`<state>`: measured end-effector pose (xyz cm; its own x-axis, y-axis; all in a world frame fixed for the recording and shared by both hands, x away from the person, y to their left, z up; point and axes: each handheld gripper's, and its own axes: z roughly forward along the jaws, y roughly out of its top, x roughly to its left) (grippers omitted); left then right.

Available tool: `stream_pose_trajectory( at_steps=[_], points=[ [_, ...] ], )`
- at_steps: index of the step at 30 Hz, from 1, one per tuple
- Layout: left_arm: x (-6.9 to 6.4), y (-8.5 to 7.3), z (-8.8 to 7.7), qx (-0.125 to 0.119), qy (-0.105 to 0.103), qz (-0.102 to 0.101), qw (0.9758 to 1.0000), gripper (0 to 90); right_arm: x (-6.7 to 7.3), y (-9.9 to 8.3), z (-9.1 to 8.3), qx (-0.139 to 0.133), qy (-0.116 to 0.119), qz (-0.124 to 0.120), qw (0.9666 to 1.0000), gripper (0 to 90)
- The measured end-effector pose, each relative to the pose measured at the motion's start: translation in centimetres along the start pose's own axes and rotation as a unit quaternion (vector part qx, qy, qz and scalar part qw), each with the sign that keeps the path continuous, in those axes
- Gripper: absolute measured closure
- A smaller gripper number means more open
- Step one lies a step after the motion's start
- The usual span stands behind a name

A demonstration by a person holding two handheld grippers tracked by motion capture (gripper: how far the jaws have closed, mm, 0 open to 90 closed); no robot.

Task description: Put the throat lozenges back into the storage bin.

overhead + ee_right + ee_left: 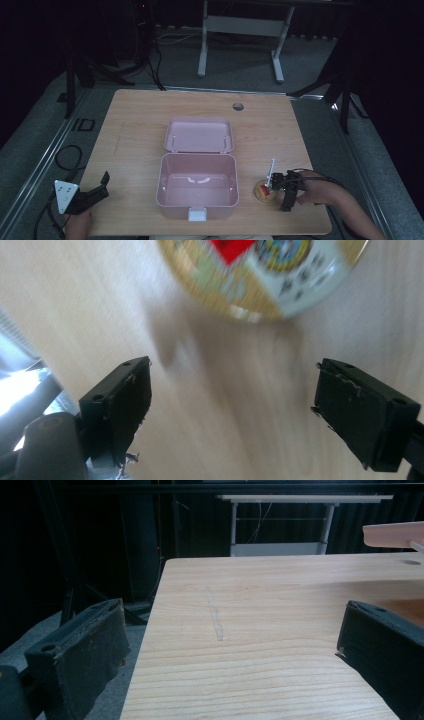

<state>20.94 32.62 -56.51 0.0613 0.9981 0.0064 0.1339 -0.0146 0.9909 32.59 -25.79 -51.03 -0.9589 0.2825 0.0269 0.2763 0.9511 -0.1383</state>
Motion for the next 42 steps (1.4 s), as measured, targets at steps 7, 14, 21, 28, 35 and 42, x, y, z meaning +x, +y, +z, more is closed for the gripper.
stream_pose_trajectory(
  at_steps=[7, 14, 21, 28, 35, 42],
  points=[
    [0.0, 0.0, 0.0, -0.001, -0.003, 0.0, 1.0, 0.4, -0.2, 2.1, 0.1, -0.002, -0.003, -0.014, 0.9999, 15.7],
    [0.0, 0.0, 0.0, -0.002, -0.005, 0.0, 1.0, 0.4, -0.3, 3.9, 0.2, -0.005, -0.008, -0.03, 0.9995, 19.8],
    [0.0, 0.0, 0.0, -0.002, -0.006, 0.0, 1.0, 0.4, -0.3, 5.1, 0.1, -0.001, -0.01, -0.047, 0.9988, 19.6],
    [0.0, 0.0, 0.0, -0.002, -0.009, 0.0, 1.0, 0.4, -0.4, 6.2, -0.2, -0.008, -0.015, -0.06, 0.998, 16.8],
    [0.1, 0.0, 0.0, -0.002, -0.011, 0.0, 0.9999, 0.4, -0.1, 7.2, 0.1, -0.004, -0.022, -0.079, 0.9966, 19.2],
    [0.0, 0.0, 0.0, -0.001, -0.011, 0.0, 0.9999, 0.4, 0.0, 6.9, -0.5, 0.003, -0.004, -0.089, 0.996, 19.7]
  ],
)
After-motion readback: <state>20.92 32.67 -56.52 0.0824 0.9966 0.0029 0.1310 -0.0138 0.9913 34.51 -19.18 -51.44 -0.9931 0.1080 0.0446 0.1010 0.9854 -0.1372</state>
